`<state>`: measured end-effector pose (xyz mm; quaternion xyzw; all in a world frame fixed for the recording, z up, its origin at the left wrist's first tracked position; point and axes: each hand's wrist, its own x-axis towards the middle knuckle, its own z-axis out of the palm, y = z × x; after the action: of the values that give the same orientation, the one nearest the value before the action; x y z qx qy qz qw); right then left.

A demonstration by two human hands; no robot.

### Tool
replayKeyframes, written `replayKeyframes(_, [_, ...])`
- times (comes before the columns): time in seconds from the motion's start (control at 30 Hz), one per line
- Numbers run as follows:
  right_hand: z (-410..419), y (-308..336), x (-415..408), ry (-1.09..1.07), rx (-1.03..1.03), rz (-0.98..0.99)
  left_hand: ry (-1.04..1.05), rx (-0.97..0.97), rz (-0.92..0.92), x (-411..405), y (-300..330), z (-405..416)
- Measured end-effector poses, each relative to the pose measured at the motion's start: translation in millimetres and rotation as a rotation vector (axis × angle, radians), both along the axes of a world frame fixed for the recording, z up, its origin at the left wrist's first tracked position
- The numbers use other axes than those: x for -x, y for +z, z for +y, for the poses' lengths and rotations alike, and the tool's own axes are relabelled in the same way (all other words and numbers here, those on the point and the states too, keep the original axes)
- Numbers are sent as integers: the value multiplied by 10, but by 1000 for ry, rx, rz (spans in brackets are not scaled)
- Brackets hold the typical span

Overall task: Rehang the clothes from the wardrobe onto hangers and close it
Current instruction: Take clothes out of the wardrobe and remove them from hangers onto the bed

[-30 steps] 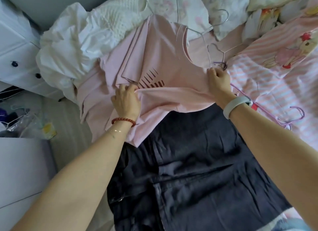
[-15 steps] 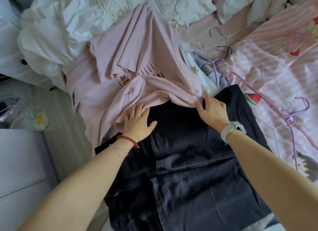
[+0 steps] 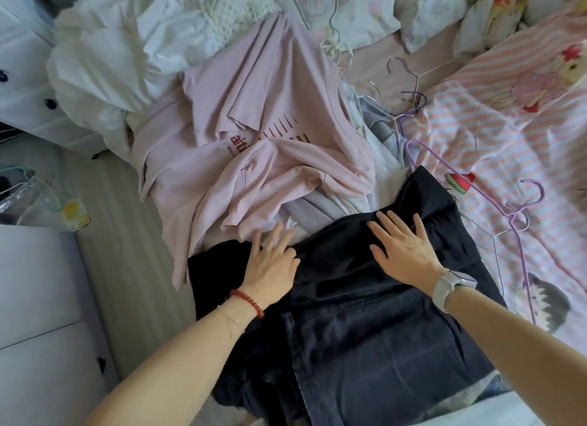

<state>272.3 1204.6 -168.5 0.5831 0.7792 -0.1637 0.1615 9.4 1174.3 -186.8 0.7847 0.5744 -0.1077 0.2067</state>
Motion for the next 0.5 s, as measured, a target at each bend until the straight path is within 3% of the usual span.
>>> replayKeyframes(0.1, [-55,29,289,-84,92,-106,160,185,-45,-15,30,-208])
replayKeyframes(0.17, [-121,99,544,-190,107,-59,186,186,-65,-16,100,-189])
replayKeyframes(0.33, [-506,309,1165,-185,85,184,297,-29,-42,348,496,-393])
replayKeyframes(0.5, [-1027,646,1797,-81,79,318,482,-179,-17,775,951,-1283])
